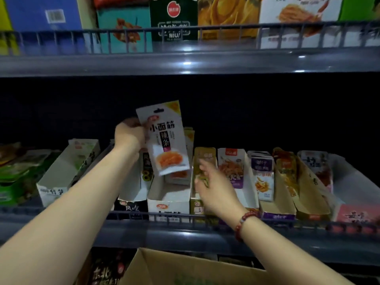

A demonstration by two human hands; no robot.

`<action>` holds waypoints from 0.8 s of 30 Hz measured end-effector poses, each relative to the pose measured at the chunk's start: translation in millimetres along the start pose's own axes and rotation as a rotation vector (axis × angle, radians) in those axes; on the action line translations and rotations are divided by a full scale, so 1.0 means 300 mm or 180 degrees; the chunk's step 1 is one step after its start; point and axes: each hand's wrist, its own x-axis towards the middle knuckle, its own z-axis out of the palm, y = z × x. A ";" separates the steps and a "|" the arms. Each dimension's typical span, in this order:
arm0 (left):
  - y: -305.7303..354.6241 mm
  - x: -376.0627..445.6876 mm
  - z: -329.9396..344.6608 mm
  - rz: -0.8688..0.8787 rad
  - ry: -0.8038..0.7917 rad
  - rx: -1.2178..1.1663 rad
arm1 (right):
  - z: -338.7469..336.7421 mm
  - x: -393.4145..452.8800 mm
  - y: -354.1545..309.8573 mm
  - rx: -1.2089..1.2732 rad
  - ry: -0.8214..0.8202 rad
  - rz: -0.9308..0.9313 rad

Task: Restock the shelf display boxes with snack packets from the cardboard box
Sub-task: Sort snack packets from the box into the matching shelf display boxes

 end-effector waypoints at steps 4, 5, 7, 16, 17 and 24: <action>-0.079 0.073 0.046 0.0168 -0.0112 0.0203 | 0.069 -0.003 0.059 -0.1322 -0.0663 -0.0672; -0.104 0.084 0.061 0.0142 -0.0129 0.0206 | 0.078 -0.002 0.069 -0.1518 -0.0792 -0.0778; -0.146 0.095 0.088 0.0105 -0.0109 0.0330 | 0.085 -0.003 0.078 -0.1758 -0.0933 -0.0892; -0.233 0.132 0.213 0.0670 -0.0214 0.2742 | 0.092 -0.003 0.089 -0.1695 -0.0892 -0.0886; -0.238 0.137 0.222 0.0741 -0.0239 0.2923 | 0.094 -0.003 0.093 -0.1695 -0.0882 -0.0902; -0.285 0.135 0.258 0.0755 -0.0508 0.3217 | 0.102 -0.002 0.120 -0.1762 -0.0833 -0.1017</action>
